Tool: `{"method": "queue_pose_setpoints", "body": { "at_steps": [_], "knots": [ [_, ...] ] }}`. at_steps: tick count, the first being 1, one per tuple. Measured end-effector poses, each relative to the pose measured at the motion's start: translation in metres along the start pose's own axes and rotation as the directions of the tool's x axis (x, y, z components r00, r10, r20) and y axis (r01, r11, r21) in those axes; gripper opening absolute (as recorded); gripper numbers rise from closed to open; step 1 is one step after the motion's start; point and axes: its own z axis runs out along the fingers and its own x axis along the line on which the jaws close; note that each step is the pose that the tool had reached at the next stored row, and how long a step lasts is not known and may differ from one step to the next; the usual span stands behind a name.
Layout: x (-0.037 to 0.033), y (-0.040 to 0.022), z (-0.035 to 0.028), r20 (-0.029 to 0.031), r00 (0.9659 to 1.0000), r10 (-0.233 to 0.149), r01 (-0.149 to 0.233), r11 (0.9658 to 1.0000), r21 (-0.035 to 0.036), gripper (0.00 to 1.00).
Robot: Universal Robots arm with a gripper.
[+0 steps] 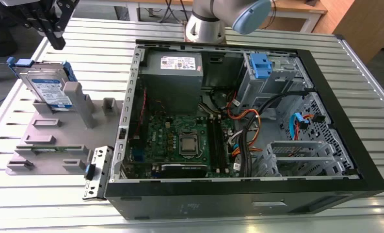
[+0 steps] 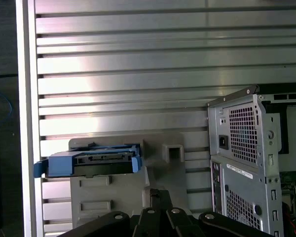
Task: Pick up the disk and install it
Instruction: 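Reach for the disk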
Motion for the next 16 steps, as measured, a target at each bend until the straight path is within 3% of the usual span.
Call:
{"method": "queue_pose_setpoints", "body": {
  "at_steps": [16],
  "knots": [
    [0.0027,-0.0003,0.0014,0.0,1.0,0.0,0.0,1.0,0.0,0.11]
  ]
}}
